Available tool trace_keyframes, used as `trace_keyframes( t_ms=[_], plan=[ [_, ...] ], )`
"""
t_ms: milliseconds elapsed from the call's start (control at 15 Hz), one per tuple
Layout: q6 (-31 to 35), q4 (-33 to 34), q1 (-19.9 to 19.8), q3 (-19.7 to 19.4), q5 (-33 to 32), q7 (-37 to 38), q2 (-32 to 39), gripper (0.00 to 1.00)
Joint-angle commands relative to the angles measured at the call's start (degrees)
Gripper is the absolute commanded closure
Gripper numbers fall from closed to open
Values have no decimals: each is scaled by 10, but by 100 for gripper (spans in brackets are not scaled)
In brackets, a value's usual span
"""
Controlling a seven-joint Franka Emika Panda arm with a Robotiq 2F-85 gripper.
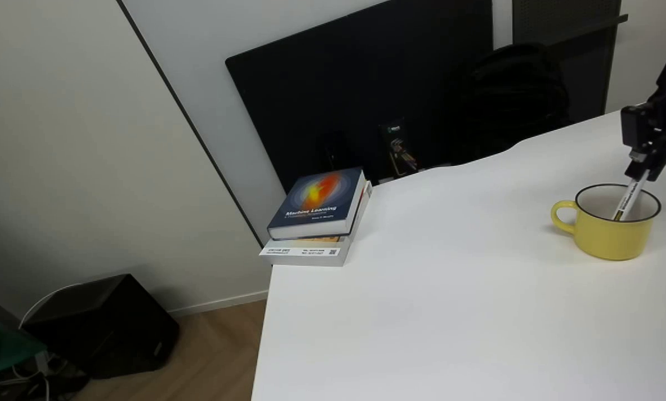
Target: Pick the marker from the cup and put it on the table
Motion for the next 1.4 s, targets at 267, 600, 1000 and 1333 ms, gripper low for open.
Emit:
trace_keyframes(
  t_ms=[267,600,1000,1333],
  plan=[
    [-26,40,23,-4,-41,41,-4,95],
    [-38,54,43,-9,-73,67,-20,95],
    [-76,71,64,-16,-109,95,-49,95],
    [-149,73,85,-32,-148,134,-87,95]
  ],
)
